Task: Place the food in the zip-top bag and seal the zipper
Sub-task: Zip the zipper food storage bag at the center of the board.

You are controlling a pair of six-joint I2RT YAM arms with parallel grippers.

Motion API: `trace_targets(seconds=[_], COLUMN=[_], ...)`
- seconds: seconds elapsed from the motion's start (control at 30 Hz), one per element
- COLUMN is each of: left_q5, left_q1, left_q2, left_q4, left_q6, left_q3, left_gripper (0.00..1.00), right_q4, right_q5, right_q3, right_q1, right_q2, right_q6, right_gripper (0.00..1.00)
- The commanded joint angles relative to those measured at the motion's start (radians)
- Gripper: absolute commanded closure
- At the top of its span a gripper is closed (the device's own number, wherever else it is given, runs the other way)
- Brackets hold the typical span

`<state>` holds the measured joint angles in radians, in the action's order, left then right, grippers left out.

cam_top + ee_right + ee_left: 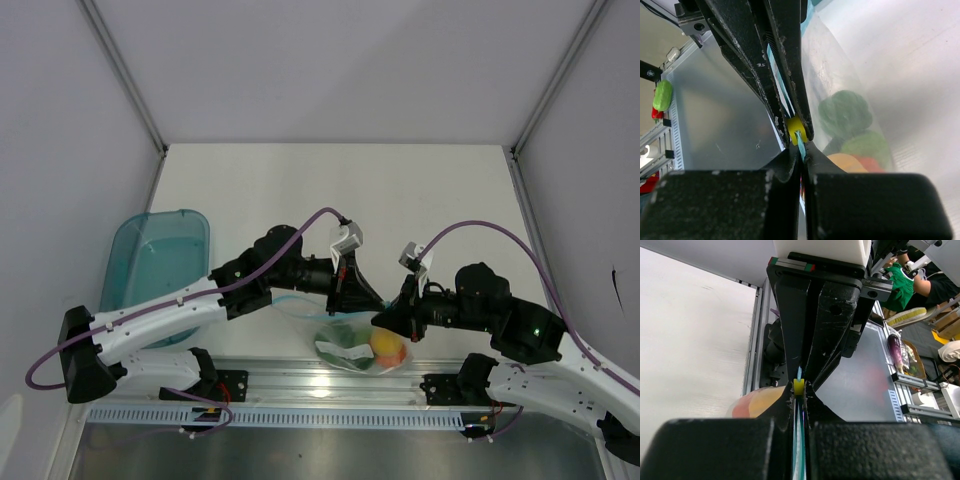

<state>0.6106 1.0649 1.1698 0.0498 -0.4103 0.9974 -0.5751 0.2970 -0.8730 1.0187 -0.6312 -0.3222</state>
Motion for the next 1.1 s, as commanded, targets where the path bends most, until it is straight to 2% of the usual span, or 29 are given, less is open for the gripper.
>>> trace_targets(seconds=[0.0,0.17,0.23,0.4,0.7,0.8,0.87,0.9,0.93,1.0,1.07], left_q5=[-0.014,-0.012,0.004,0.025,0.023,0.024,0.032,0.031,0.032,0.034,0.038], left_q1=[0.007,0.007,0.006,0.007,0.006,0.006,0.006,0.006,0.006,0.006,0.006], left_q2=[-0.006,-0.024,-0.021,-0.048,-0.088,-0.084,-0.081,-0.078,-0.072,-0.064,-0.049], left_q4=[-0.019,-0.042,-0.099,-0.122,-0.153,-0.169,-0.174,-0.192,-0.206,-0.234,-0.274], left_q6=[0.007,0.03,0.041,0.042,0.047,0.053,0.059,0.068,0.074,0.096,0.108], left_q3=[0.038,0.012,0.01,-0.02,-0.054,-0.042,-0.02,0.015,0.026,0.078,0.099], left_gripper=[0.99,0.99,0.99,0.99,0.99,0.99,0.99,0.99,0.99,1.0,0.99], right_q4=[0.05,0.076,0.09,0.089,0.072,0.061,0.034,0.017,-0.015,-0.066,-0.1], right_q5=[-0.019,-0.163,-0.196,-0.275,-0.275,-0.225,-0.115,-0.076,-0.041,0.028,0.082], right_q3=[-0.015,-0.001,0.005,0.028,-0.007,-0.02,-0.038,-0.052,-0.085,-0.121,-0.176], right_q1=[0.001,0.001,0.001,0.001,0.001,0.0,0.001,0.001,0.001,0.001,0.001], right_q2=[0.021,0.105,0.129,0.182,0.203,0.206,0.186,0.17,0.133,0.091,0.03], right_q6=[-0.017,-0.061,-0.083,-0.121,-0.118,-0.083,-0.022,-0.006,0.024,0.046,0.081], right_gripper=[1.0,1.0,1.0,1.0,1.0,1.0,1.0,0.94,0.79,0.64,0.6])
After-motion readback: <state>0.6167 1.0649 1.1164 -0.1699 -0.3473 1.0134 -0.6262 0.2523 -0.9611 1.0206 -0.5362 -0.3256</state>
